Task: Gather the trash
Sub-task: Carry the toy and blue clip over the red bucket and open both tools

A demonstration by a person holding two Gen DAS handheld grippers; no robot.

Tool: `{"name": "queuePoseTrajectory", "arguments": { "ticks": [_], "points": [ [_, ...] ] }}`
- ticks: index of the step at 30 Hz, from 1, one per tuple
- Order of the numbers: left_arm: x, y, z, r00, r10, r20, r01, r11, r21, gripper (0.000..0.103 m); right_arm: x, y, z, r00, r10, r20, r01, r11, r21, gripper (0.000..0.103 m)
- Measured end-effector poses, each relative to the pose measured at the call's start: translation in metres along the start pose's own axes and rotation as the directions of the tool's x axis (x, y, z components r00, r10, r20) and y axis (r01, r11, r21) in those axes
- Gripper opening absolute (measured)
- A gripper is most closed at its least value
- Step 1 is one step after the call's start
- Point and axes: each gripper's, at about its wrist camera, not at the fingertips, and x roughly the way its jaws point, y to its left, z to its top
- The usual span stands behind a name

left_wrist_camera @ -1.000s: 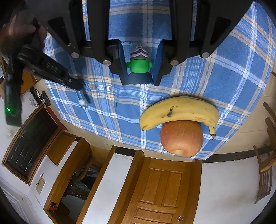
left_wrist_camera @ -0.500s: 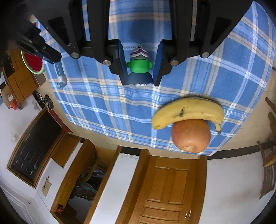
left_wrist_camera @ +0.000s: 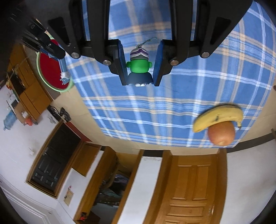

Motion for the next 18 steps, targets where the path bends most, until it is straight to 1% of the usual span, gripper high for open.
{"name": "queuePoseTrajectory", "arguments": {
  "ticks": [9,18],
  "points": [
    [-0.001,-0.059,-0.010,0.996,-0.079,-0.046,0.082,0.994,0.077,0.030,-0.037,-0.056,-0.013,0.995,-0.092,0.033,0.089,0.993,0.083,0.020],
    [0.010,-0.120,-0.021,0.985,-0.140,-0.101,0.155,0.976,0.154,0.030,-0.052,-0.120,-0.025,0.985,-0.172,0.027,0.165,0.971,0.173,0.020]
  ]
}}
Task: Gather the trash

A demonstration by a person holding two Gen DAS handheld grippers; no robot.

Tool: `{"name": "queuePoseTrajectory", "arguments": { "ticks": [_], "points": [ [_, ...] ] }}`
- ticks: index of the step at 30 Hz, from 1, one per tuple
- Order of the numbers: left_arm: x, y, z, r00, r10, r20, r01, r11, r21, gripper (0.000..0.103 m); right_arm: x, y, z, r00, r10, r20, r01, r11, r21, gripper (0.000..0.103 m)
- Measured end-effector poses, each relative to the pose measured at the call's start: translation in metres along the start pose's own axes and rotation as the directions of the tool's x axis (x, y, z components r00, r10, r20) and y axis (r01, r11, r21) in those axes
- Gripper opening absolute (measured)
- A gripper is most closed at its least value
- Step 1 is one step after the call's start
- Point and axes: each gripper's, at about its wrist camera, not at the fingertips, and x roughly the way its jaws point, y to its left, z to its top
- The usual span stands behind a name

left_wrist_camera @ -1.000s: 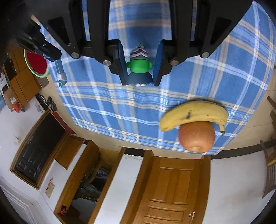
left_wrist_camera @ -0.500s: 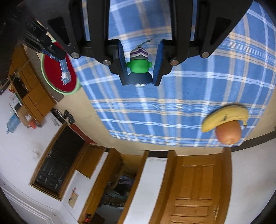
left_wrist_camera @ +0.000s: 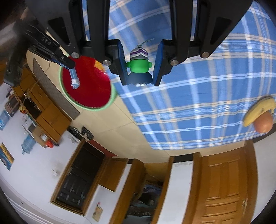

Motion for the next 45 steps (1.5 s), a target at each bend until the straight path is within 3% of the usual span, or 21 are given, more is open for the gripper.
{"name": "queuePoseTrajectory", "arguments": {
  "ticks": [8,13,23,27,31,36,45],
  "points": [
    [0.019,-0.041,0.005,0.998,-0.049,-0.027,0.051,0.996,0.068,0.030,0.004,-0.048,-0.002,0.999,-0.050,-0.011,0.050,0.995,0.084,0.021],
    [0.035,-0.062,0.011,0.996,-0.081,-0.034,0.084,0.991,0.101,0.030,0.007,-0.064,-0.007,0.998,-0.053,-0.016,0.055,0.991,0.120,0.038],
    [0.082,-0.102,0.007,0.985,-0.152,-0.087,0.164,0.974,0.154,0.030,0.001,-0.081,-0.016,0.997,-0.083,-0.001,0.082,0.988,0.132,0.039],
    [0.093,-0.110,0.005,0.982,-0.150,-0.114,0.167,0.973,0.158,0.030,0.002,-0.084,-0.016,0.996,-0.085,-0.005,0.085,0.987,0.135,0.039],
    [0.096,-0.112,0.006,0.983,-0.140,-0.118,0.158,0.974,0.165,0.041,0.001,-0.086,-0.016,0.996,-0.086,-0.005,0.086,0.987,0.137,0.041],
    [0.091,-0.106,0.008,0.986,-0.121,-0.112,0.137,0.979,0.153,0.041,0.000,-0.083,-0.016,0.995,-0.096,-0.007,0.096,0.987,0.128,0.044],
    [0.064,-0.087,0.004,0.993,-0.071,-0.099,0.084,0.988,0.128,0.043,-0.011,-0.058,-0.013,0.996,-0.087,0.022,0.084,0.992,0.090,0.062]
  ]
}}
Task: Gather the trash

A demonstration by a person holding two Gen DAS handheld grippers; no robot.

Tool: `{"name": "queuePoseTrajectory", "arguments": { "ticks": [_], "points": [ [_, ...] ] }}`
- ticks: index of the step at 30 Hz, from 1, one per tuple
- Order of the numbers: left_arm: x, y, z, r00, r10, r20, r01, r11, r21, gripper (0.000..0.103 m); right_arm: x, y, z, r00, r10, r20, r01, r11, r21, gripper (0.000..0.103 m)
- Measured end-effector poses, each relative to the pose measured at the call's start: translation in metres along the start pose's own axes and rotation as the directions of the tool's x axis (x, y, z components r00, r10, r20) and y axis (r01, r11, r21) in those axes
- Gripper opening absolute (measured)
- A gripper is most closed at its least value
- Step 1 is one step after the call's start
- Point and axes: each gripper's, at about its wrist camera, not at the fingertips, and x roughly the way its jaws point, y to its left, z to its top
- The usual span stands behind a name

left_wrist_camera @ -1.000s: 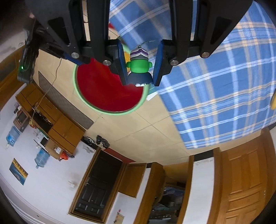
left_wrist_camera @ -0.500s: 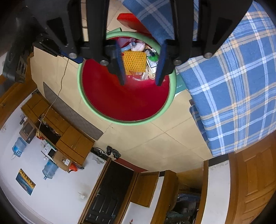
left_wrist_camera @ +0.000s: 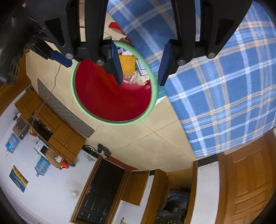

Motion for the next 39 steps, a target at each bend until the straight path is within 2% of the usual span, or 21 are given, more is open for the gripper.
{"name": "queuePoseTrajectory", "arguments": {
  "ticks": [9,11,16,20,22,24,28,39],
  "points": [
    [-0.046,0.027,-0.022,0.995,0.101,0.026,-0.100,0.994,-0.034,0.055,-0.020,0.036,-0.006,0.999,0.021,0.026,-0.019,0.998,-0.057,0.078],
    [-0.060,0.037,-0.029,0.992,0.124,0.039,-0.122,0.991,-0.052,0.063,-0.026,0.046,-0.008,0.999,0.029,0.033,-0.027,0.997,-0.074,0.082],
    [-0.090,0.058,-0.044,0.981,0.182,0.069,-0.175,0.981,-0.085,0.067,-0.037,0.073,-0.017,0.997,0.062,0.041,-0.057,0.991,-0.120,0.090],
    [-0.116,0.075,-0.059,0.965,0.242,0.098,-0.231,0.966,-0.113,0.074,-0.047,0.096,-0.025,0.995,0.093,0.046,-0.085,0.984,-0.154,0.092],
    [-0.127,0.083,-0.067,0.956,0.274,0.109,-0.260,0.957,-0.129,0.078,-0.051,0.106,-0.029,0.993,0.104,0.051,-0.094,0.981,-0.167,0.096],
    [-0.138,0.090,-0.074,0.946,0.301,0.117,-0.284,0.948,-0.146,0.078,-0.056,0.117,-0.034,0.991,0.117,0.058,-0.105,0.978,-0.181,0.100],
    [-0.158,0.104,-0.090,0.926,0.357,0.122,-0.332,0.924,-0.189,0.080,-0.064,0.133,-0.043,0.988,0.138,0.070,-0.121,0.972,-0.204,0.102],
    [-0.200,0.121,-0.128,0.883,0.451,0.134,-0.405,0.873,-0.271,0.082,-0.081,0.169,-0.072,0.980,0.184,0.072,-0.160,0.953,-0.257,0.103]
  ]
}}
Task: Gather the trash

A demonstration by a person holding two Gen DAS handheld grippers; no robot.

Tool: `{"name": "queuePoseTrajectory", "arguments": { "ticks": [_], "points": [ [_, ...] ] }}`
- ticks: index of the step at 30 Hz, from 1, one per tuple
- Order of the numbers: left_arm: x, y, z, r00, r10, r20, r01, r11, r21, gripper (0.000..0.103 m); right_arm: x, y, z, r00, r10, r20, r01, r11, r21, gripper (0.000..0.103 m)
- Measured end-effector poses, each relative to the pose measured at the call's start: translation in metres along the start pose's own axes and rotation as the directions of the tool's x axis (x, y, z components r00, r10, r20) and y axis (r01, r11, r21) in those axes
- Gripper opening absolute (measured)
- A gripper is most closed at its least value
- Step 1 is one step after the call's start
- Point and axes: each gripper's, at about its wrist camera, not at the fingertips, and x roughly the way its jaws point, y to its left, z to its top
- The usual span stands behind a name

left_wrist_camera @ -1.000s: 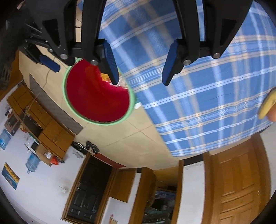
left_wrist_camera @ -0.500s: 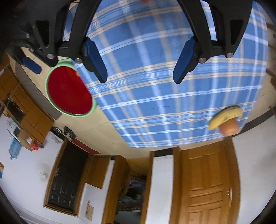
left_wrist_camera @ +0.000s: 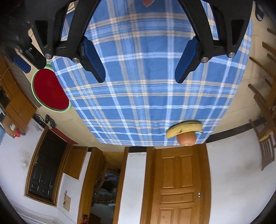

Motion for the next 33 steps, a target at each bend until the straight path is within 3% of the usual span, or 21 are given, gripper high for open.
{"name": "queuePoseTrajectory", "arguments": {
  "ticks": [14,33],
  "points": [
    [-0.028,0.018,-0.013,0.997,0.055,0.051,-0.053,0.998,-0.042,0.082,-0.012,0.022,-0.011,1.000,0.027,0.015,-0.026,0.999,-0.029,0.103],
    [-0.034,0.016,-0.013,0.997,0.054,0.061,-0.052,0.998,-0.042,0.082,-0.014,0.024,-0.012,0.999,0.033,0.014,-0.033,0.999,-0.029,0.103]
  ]
}}
